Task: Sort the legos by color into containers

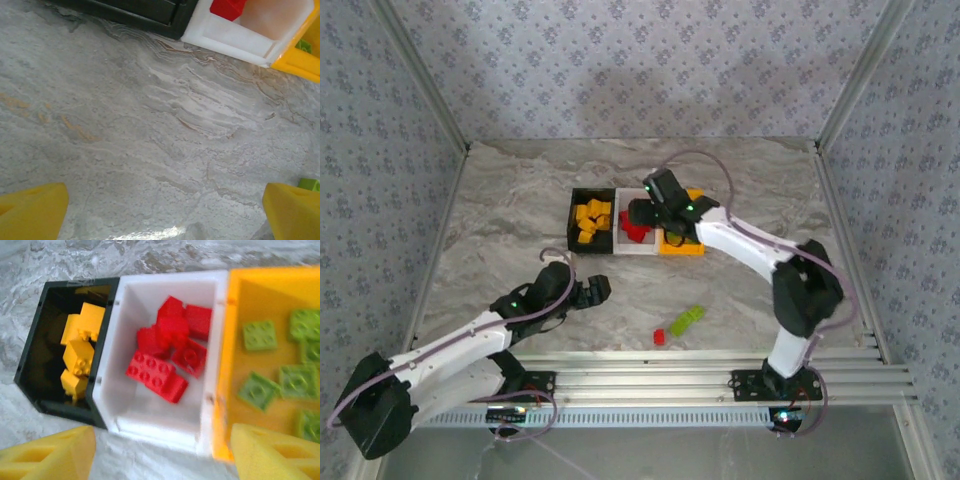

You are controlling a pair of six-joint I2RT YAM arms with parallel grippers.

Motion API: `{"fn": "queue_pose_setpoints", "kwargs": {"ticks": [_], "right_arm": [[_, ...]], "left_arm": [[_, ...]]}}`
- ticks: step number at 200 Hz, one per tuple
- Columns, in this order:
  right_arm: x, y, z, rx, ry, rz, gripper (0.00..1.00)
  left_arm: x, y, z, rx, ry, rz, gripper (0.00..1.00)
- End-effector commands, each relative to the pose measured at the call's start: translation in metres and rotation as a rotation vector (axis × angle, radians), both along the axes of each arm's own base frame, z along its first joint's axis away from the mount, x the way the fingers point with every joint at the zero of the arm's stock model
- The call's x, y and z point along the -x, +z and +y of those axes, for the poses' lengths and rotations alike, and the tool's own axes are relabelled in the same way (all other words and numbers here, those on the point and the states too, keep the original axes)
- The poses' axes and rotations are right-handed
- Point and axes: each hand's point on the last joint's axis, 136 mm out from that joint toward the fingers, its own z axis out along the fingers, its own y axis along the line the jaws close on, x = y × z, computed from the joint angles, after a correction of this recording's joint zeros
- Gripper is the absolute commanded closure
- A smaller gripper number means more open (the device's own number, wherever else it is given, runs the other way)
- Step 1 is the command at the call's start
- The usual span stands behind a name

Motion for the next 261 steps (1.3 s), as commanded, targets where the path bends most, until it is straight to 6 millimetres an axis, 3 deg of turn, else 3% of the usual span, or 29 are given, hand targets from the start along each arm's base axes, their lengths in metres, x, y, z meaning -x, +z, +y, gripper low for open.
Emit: {"fn": "queue_pose_setpoints", "kwargs": {"ticks": [1, 22, 43, 87, 126, 143, 176, 210, 237, 261], "right_arm": [[0.05, -0.03, -0.039, 0.049, -0.132, 0.078, 0.27], [0.098, -0.059, -0.069, 0.089, -0.185, 0.133, 0.27], [0.132, -0.084, -0.088, 0.144, -0.191, 0.195, 0.26], [0.165, -0.135, -0.109, 0.253, -0.18, 0.313, 0.25], [0.175, -0.151, -0.125, 0.298, -0.226, 0.357, 0.25], [0.178, -0.155, -0.143, 0.358, -0.271, 0.378, 0.26], [0.174, -0.144, -0.171, 0.402, -0.372, 0.344, 0.28], [0.156, -0.128, -0.145, 0.258, -0.289, 0.257, 0.26], [0.157, -0.142, -0.132, 0.231, -0.248, 0.316, 0.26], [0.16, -0.16, -0.131, 0.268, -0.249, 0.381, 0.28]], "left_arm": [[-0.005, 0.011, -0.011, 0.015, -0.03, -0.024, 0.01], [-0.005, 0.008, -0.014, 0.022, -0.034, -0.018, 0.0], [-0.004, 0.003, -0.015, 0.022, -0.035, -0.01, 0.01], [-0.003, -0.009, -0.014, 0.005, -0.034, 0.013, 0.01], [-0.003, -0.012, -0.014, -0.001, -0.035, 0.017, 0.01], [-0.002, -0.012, -0.014, -0.002, -0.036, 0.017, 0.0], [-0.002, -0.013, -0.013, -0.001, -0.032, 0.02, 0.01], [-0.002, -0.015, -0.013, -0.001, -0.032, 0.019, 0.01], [-0.003, -0.014, -0.013, -0.003, -0.031, 0.017, 0.01], [-0.003, -0.017, -0.012, -0.013, -0.03, 0.022, 0.0]]}}
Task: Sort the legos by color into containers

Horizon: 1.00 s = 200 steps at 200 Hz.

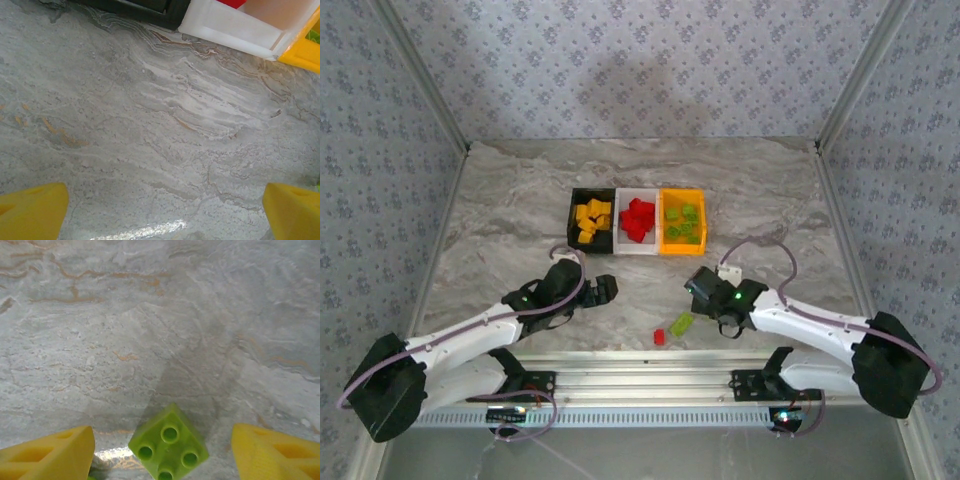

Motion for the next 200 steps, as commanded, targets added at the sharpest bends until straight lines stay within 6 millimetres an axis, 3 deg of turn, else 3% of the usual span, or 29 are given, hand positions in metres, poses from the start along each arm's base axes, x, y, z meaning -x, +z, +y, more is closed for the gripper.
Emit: {"fn": "queue_pose_setpoints", "kwargs": {"ticks": [1, 38, 81, 98, 123, 142, 166, 200], "right_arm": [[0.005, -0.02, 0.001, 0.019, 0.015, 0.07, 0.28], [0.006, -0.029, -0.001, 0.023, 0.001, 0.084, 0.42], [0.004, -0.023, 0.002, -0.001, 0.005, 0.072, 0.6], [-0.001, -0.009, 0.005, -0.012, 0.017, 0.044, 0.64], [-0.015, 0.025, 0.015, -0.033, 0.067, -0.029, 0.67], [-0.038, 0.057, 0.029, -0.077, 0.103, -0.1, 0.67], [-0.084, 0.087, 0.042, -0.1, 0.105, -0.167, 0.67], [-0.157, 0.088, 0.045, -0.045, 0.068, -0.194, 0.66]], "left_arm": [[0.002, -0.004, -0.002, -0.003, -0.016, 0.001, 0.01], [0.002, -0.006, -0.002, -0.007, -0.013, 0.005, 0.01], [0.002, -0.005, -0.003, -0.001, -0.018, 0.002, 0.01], [0.001, -0.003, -0.004, -0.001, -0.021, -0.001, 0.0], [0.001, 0.0, -0.004, 0.0, -0.024, -0.007, 0.01], [0.002, 0.0, -0.003, 0.004, -0.021, -0.005, 0.01], [0.004, -0.002, -0.003, 0.01, -0.021, 0.002, 0.0], [0.009, -0.005, -0.001, 0.012, -0.023, 0.021, 0.01]]}}
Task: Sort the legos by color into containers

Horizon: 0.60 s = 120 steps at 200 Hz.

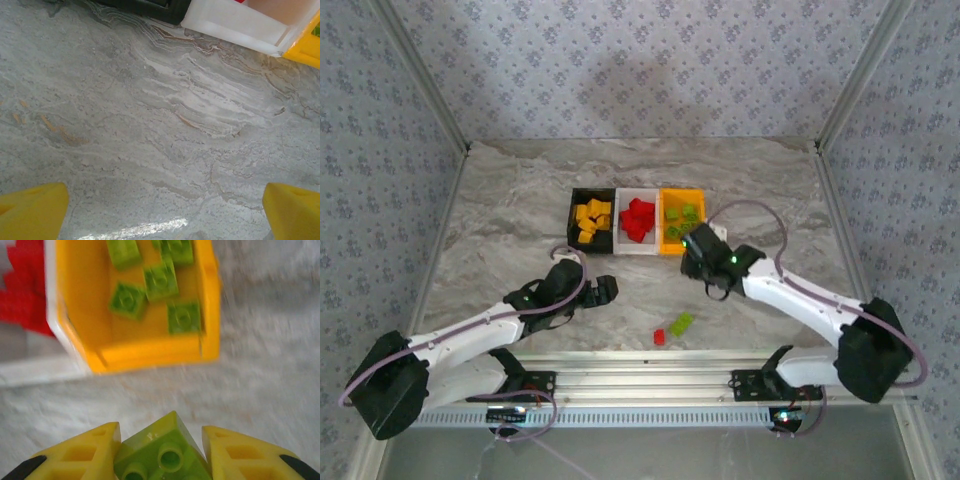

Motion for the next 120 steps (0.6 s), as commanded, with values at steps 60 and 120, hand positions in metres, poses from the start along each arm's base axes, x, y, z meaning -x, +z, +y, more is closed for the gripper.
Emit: {"fn": "queue_pose_setpoints", "kwargs": {"ticks": [60, 120], "right_arm": [[-0.116, -0.021, 0.004, 0.083, -0.042, 0.039, 0.58], [-0.117, 0.015, 0.005, 0.043, -0.045, -0.036, 0.28]], "left_arm": [[0.017, 0.001, 0.001, 0.031, -0.047, 0.002, 0.0], [0.029, 0.011, -0.038, -0.012, -0.219, -0.032, 0.01]]}}
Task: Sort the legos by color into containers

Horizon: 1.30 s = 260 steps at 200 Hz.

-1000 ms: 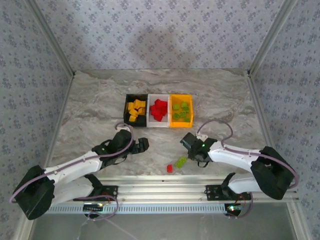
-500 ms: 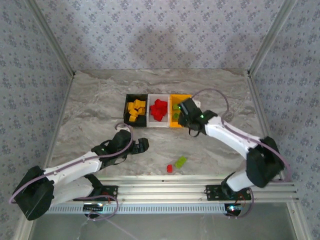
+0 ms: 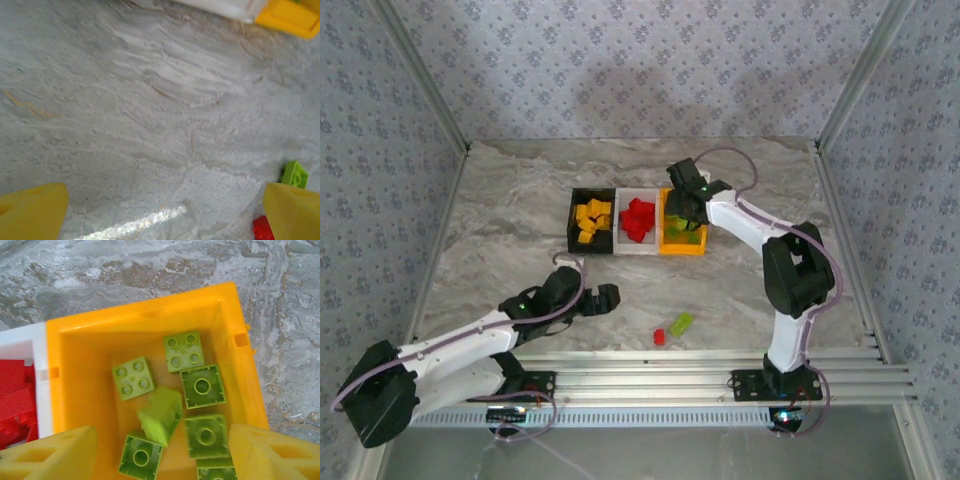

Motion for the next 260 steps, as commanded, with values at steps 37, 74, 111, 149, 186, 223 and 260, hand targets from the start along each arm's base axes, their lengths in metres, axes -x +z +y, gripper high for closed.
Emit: {"fn": "queue_pose_setpoints", "kwargs": {"ticks": [37, 74, 111, 149, 186, 223, 260], "right_arm": [[0.05, 0.039, -0.012, -0.049, 0.024, -0.075, 0.27], [0.099, 0.017, -0.033, -0.053, 0.021, -0.047, 0.27], [0.123, 0.016, -0.048, -0.082, 0.002, -0.065, 0.27], [0.135, 0.019, -0.054, -0.1, -0.002, -0.081, 0.27], [0.143, 0.016, -0.059, -0.106, -0.009, -0.079, 0.26], [0.147, 0.014, -0.063, -0.105, -0.019, -0.076, 0.26], [0.151, 0.016, -0.067, -0.097, -0.028, -0.083, 0.26]], "left_arm": [[0.023, 0.008, -0.079, -0.072, -0.28, -0.046, 0.06], [0.049, -0.008, -0.134, -0.12, -0.464, -0.027, 0.15], [0.057, -0.03, -0.15, -0.18, -0.511, 0.035, 0.34], [0.069, -0.039, -0.146, -0.244, -0.558, 0.108, 0.44], [0.082, -0.057, -0.126, -0.349, -0.567, 0.164, 0.44], [0.085, -0.062, -0.122, -0.403, -0.576, 0.159, 0.59], [0.079, -0.05, -0.117, -0.4, -0.541, 0.118, 0.7]]}}
